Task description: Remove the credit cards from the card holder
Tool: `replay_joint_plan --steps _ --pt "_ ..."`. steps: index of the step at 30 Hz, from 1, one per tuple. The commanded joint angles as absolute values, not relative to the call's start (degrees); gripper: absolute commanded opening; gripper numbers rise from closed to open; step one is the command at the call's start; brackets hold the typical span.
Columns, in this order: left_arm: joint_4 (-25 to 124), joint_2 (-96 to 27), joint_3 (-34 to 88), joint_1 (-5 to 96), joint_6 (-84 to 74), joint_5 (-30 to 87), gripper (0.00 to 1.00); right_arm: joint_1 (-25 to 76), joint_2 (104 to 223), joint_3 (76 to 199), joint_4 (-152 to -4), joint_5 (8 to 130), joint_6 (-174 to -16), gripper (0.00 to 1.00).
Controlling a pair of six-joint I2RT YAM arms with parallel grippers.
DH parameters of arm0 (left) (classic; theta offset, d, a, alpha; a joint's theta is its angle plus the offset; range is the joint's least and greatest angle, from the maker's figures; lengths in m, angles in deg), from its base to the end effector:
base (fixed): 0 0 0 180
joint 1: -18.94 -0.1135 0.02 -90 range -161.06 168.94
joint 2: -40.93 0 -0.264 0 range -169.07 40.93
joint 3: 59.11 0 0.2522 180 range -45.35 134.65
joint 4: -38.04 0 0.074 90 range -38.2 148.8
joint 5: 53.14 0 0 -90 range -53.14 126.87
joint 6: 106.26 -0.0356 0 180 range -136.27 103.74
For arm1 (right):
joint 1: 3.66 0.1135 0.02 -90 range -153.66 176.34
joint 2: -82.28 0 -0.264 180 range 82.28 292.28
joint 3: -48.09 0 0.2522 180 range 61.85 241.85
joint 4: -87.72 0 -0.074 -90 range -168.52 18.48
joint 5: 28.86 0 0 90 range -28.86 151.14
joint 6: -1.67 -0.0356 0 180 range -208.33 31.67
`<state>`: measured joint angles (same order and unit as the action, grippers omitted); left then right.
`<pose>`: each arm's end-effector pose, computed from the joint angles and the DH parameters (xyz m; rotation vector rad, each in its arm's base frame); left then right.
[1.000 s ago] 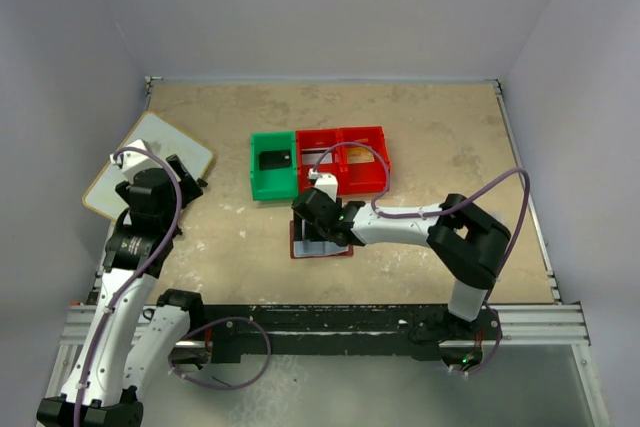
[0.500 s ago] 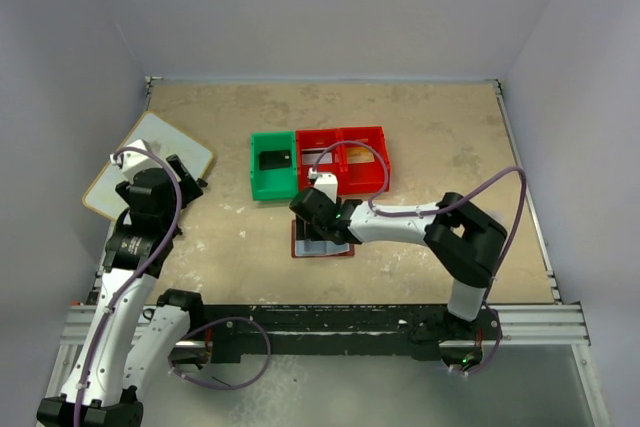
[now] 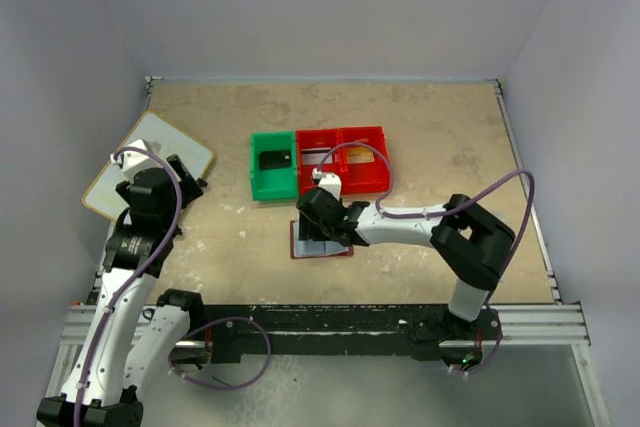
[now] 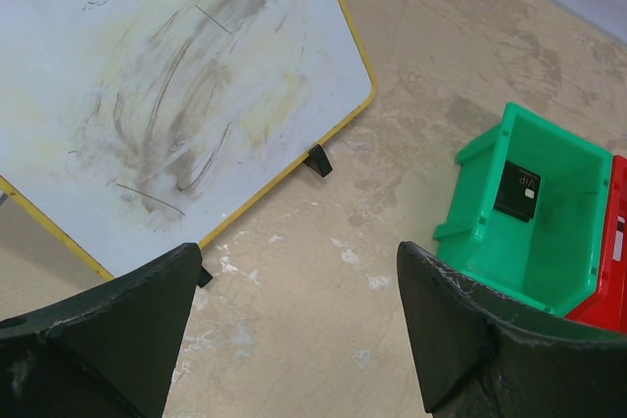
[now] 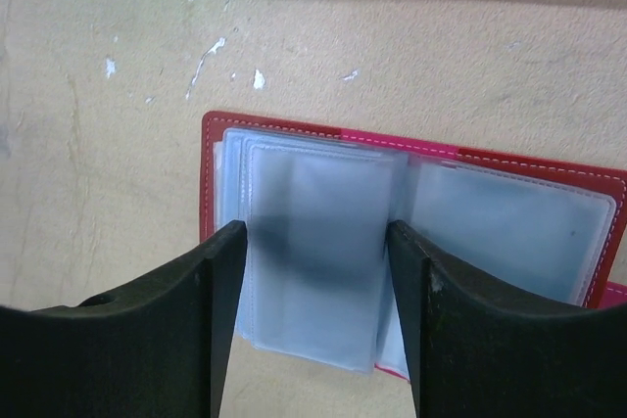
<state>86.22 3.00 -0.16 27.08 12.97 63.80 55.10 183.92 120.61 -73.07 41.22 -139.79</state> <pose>0.1421 -0.0040 0.3180 -0.6437 1.8834 0.0614 0.1997 0.3058 0.1691 0.0073 2.4095 0.5090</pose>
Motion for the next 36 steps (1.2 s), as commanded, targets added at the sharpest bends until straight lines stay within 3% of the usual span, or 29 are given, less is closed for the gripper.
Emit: replay_joint_plan --steps 1,9,14,17,26,36 --pt "84.51 2.96 0.48 26.76 11.76 63.04 0.78 53.97 179.75 117.81 -79.3 46.23 -139.56 0.63" --pt "84.53 2.9 0.44 26.76 11.7 62.9 0.78 52.46 179.58 115.36 -79.9 47.46 -140.23 0.59" --pt "84.55 2.84 0.38 26.76 11.66 62.85 0.78 52.64 182.34 119.82 -75.28 42.37 -138.76 0.7" --pt "84.34 2.64 0.44 26.76 11.68 62.72 0.78 53.17 184.57 122.99 -70.91 39.9 -138.71 0.71" --pt "84.4 2.15 0.42 26.76 11.68 63.13 0.78 53.71 185.37 123.2 -70.6 39.32 -138.94 0.58" --pt "83.74 0.08 0.18 26.76 11.55 62.78 0.78 53.64 180.63 118.06 -78.19 43.1 -139.05 0.53"
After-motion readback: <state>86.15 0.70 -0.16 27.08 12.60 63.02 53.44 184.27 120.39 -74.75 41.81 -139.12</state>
